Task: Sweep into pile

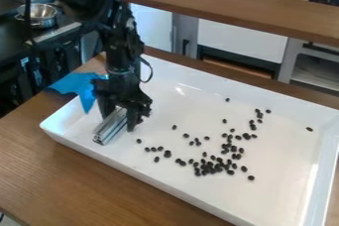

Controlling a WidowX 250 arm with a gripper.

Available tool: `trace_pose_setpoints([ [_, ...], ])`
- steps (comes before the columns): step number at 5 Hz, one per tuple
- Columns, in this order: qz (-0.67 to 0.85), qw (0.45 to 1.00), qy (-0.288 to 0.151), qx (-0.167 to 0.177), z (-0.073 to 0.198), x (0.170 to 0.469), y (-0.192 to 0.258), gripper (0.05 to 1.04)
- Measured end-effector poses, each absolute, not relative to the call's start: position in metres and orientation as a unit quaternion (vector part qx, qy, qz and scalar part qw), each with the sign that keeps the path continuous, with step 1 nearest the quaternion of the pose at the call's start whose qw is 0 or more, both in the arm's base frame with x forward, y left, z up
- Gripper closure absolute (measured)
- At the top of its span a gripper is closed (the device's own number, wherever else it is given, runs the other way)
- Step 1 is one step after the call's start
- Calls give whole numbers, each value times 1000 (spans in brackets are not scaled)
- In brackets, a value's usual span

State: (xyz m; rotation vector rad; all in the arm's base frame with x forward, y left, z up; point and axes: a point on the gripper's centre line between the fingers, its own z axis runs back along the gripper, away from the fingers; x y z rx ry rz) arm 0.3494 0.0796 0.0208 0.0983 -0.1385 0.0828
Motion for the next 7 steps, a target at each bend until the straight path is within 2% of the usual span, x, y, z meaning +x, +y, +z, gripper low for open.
trace_pose_setpoints([
  [1,26,997,-59,34,16,341,74,687],
  [3,10,999,-39,9,17,332,60,700],
  [4,8,999,-39,7,17,334,46,700],
  [6,-4,999,-47,25,11,332,24,700],
  [7,-15,999,-48,20,10,331,6,700],
])
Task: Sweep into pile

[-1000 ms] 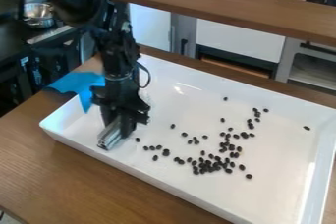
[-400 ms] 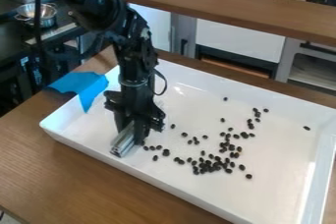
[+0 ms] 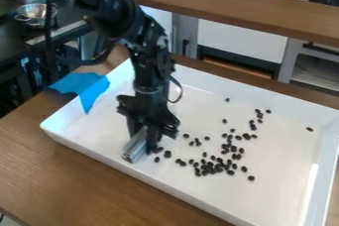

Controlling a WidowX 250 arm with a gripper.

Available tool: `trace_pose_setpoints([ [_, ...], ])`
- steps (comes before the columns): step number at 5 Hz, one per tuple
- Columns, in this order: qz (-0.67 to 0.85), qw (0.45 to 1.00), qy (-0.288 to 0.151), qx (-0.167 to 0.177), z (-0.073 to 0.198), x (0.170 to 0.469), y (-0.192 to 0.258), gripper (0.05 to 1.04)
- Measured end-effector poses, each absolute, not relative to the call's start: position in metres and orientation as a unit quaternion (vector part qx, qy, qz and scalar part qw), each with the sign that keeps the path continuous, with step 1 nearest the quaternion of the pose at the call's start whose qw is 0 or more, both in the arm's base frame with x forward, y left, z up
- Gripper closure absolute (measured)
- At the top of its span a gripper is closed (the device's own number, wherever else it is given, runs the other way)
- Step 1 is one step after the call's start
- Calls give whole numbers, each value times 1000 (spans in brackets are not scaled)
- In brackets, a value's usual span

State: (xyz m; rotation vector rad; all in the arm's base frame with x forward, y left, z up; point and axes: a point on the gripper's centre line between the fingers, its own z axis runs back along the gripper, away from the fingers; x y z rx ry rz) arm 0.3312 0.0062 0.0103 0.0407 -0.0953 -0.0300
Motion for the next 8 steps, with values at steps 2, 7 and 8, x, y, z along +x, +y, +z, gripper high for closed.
trace_pose_setpoints([
  [2,-8,1000,-29,-3,10,335,-37,700],
  [7,-30,998,0,-53,10,328,-159,700],
  [8,-31,998,1,-56,12,328,-162,700],
])
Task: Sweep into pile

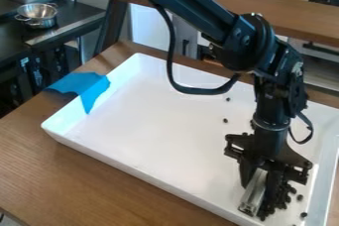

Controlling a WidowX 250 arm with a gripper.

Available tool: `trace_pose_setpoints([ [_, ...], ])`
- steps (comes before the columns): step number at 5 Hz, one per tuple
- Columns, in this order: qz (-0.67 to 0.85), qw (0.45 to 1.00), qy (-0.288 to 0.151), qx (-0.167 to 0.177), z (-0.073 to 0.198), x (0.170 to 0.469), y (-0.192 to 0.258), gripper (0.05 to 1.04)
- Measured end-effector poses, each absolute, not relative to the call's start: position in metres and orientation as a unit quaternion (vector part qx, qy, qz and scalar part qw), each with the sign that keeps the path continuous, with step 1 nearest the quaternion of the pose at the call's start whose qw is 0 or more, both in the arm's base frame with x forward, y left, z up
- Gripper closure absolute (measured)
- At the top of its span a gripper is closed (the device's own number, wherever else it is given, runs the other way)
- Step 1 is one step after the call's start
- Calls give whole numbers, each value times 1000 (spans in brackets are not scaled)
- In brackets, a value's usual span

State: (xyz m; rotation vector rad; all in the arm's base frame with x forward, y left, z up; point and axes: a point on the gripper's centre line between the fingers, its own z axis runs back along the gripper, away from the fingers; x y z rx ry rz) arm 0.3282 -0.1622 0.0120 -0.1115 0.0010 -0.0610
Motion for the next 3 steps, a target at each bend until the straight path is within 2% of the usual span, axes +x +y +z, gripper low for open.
trace_pose_setpoints([
  [1,-29,998,-1,-60,18,327,-152,700],
  [3,2,995,-36,-89,66,334,-74,700],
])
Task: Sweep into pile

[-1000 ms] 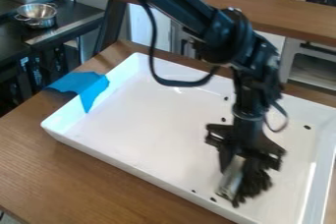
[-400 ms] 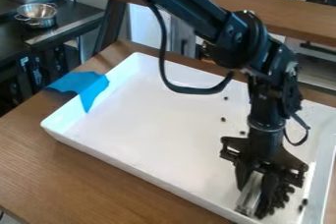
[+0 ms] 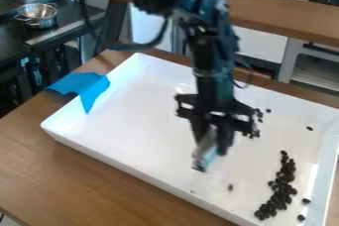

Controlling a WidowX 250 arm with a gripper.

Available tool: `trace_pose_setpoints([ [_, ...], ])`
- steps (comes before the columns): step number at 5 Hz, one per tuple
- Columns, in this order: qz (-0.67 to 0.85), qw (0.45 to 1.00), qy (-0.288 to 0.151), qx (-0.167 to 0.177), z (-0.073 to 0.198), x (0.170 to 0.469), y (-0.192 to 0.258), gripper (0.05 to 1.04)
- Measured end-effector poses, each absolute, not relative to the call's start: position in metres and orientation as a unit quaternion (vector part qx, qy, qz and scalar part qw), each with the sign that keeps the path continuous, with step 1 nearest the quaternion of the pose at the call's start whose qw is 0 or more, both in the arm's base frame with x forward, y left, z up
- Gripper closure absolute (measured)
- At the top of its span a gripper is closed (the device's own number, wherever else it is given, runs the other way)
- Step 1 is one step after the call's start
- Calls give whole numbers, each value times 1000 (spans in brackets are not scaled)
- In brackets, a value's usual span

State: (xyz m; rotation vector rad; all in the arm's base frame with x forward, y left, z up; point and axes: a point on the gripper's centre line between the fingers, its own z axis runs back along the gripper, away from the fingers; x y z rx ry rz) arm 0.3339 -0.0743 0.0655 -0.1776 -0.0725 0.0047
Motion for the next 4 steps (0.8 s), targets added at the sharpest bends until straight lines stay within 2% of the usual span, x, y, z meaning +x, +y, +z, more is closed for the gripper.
trace_pose_setpoints([
  [1,-10,996,-45,-79,70,334,-51,700],
  [2,6,997,-55,-49,69,338,-11,700],
  [4,-20,998,-59,15,40,339,22,700],
])
